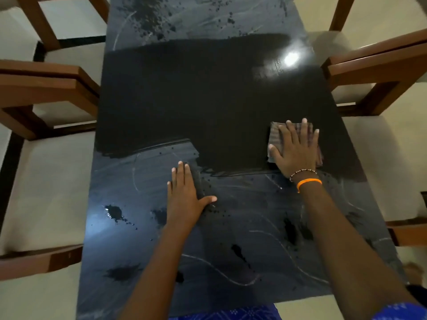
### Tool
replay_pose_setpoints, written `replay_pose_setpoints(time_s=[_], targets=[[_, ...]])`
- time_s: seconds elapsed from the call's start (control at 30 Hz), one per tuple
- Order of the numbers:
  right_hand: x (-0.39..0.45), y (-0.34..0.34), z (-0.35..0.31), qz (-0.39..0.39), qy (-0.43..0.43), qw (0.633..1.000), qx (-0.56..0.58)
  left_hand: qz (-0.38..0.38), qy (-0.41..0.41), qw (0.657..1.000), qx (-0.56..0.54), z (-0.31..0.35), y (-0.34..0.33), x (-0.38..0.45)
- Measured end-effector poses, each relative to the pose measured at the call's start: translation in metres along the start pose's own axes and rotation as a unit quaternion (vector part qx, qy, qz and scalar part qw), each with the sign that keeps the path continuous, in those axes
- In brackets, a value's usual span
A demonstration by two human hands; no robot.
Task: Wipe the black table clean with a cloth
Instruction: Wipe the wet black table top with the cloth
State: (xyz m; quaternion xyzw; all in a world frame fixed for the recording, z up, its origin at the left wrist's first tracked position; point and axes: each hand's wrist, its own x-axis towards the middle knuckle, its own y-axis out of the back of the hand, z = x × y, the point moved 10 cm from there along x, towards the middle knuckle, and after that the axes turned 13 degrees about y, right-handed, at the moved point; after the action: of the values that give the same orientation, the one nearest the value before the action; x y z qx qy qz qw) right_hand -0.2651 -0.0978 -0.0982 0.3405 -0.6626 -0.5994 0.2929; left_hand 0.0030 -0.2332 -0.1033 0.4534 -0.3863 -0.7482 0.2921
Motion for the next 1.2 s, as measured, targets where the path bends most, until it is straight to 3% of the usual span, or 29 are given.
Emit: replay_pose_setpoints(time_s=[0.13,0.43,0.53,0.67,0.73,0.97,1.1,1.2], targets=[[0.014,-0.005,-0.054,0.004,0.025,0.999,0.048,0.029,-0.006,0.999,-0.023,-0.017,0.014,-0.001],[0.036,-0.046,-0.346,-0.052,0.23,0.965,0.111,0.073,0.077,0.994,-0.031,-0.118,0.06,0.0],[0.03,-0.053,-0.395,-0.072,0.285,0.951,0.092,0.078,0.099,0.991,-0.032,-0.146,0.069,-0.003],[0.028,-0.047,-0.377,-0.062,0.317,0.943,0.074,0.065,0.1,0.993,-0.025,-0.158,0.071,-0.002],[0.029,-0.04,-0.343,-0.048,0.293,0.952,0.071,0.056,0.095,0.993,-0.038,-0.159,0.07,0.0],[0.013,-0.026,-0.17,0.006,0.048,0.997,0.061,0.096,0.072,0.991,-0.054,-0.169,0.083,0.003],[0.011,-0.027,-0.188,0.021,-0.028,0.998,0.059,0.119,0.075,0.988,-0.06,-0.188,0.088,0.005],[0.018,-0.032,-0.259,0.009,0.032,0.997,0.065,0.119,0.088,0.985,-0.094,-0.206,0.089,0.004]])
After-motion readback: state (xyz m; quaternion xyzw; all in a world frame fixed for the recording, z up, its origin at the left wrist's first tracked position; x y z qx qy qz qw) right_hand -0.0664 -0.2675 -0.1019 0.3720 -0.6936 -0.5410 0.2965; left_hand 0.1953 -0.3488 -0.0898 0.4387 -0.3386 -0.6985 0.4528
